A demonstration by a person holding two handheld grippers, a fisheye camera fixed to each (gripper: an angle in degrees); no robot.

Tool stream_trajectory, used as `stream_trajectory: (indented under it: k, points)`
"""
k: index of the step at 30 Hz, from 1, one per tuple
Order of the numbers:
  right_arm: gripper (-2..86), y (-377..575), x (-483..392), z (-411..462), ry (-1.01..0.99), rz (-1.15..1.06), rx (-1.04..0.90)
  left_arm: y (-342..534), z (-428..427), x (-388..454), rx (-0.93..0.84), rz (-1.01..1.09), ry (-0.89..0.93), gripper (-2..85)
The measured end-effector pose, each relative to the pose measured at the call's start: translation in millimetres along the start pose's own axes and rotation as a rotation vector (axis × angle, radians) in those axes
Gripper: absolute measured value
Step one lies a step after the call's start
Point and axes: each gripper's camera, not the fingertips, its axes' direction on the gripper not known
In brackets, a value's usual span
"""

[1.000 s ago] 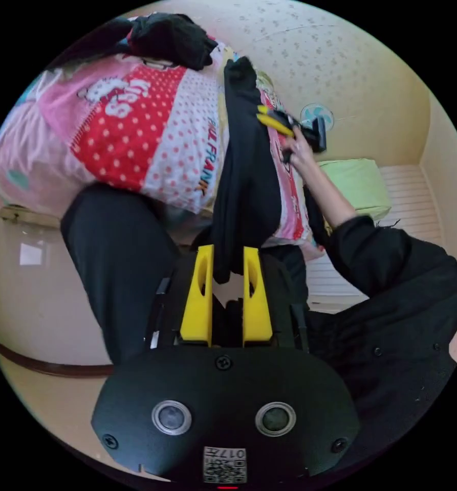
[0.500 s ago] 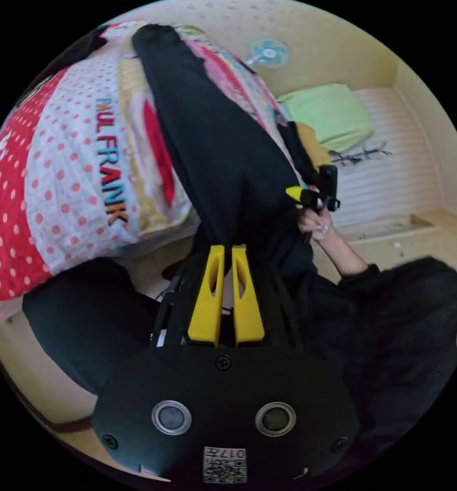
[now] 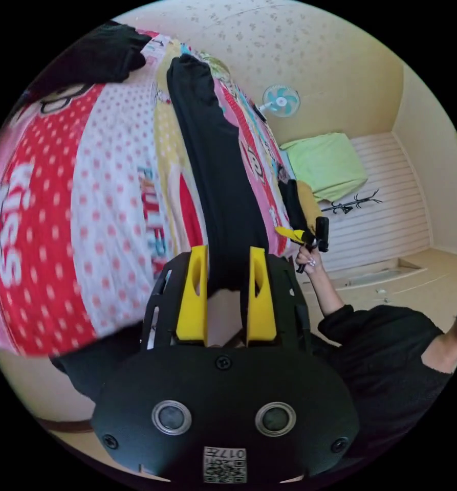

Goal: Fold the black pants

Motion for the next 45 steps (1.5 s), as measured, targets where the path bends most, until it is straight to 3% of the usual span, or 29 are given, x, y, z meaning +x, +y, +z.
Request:
stream_trajectory:
  k: [6,10,14,17,22,24,30,34,38,43,45]
  points:
    - [15.7,-79.8,52.1,49.3,-0.236,0.160,-0.078,-79.7,37.0,-35.5,-0.108,-0.083,0.128,13.8]
    - [12.4,-95.6,46.4,106.1,-0.381,0.163,-0.202,-83.3,52.2,-44.7,-0.149,-0.127,0.176,11.2]
    - [5.7,-83.9,8.0,136.2,-0.246,0.102,-0.269,-51.2,61.6,-33.3,-0.231,-0.096,0.273,6.8]
    - [2.6,-63.5,-64.8,115.2,-0.119,-0.036,-0.174,-9.8,33.6,-1.8,-0.124,0.003,0.278,4.4]
    - [0.7,-4.8,-298.4,92.6,0.524,-0.507,-0.140,51.5,-52.0,121.4,0.072,0.368,0.207,4.2]
    - [0.5,18.9,-362.7,77.9,0.638,-0.615,-0.057,77.2,-101.7,189.2,0.191,0.532,0.182,4.2]
    - [0.4,84.2,-512.5,-21.8,0.582,-0.916,0.319,136.2,-218.0,345.4,0.476,0.874,0.136,4.1]
    - [0.5,71.4,-574.6,-88.4,0.497,-0.996,0.430,128.9,-259.6,417.0,0.599,0.940,0.096,3.9]
    - [0.5,-3.8,-570.4,-98.4,0.538,-0.867,0.366,56.7,-258.5,439.9,0.553,0.820,-0.035,3.5]
    - [0.5,-159.8,-464.4,-50.0,0.579,-0.592,0.227,-72.0,-199.9,371.2,0.462,0.576,-0.164,3.8]
    - [0.5,-187.1,-432.7,-27.3,0.634,-0.585,0.227,-115.3,-169.1,326.0,0.457,0.490,-0.164,3.9]
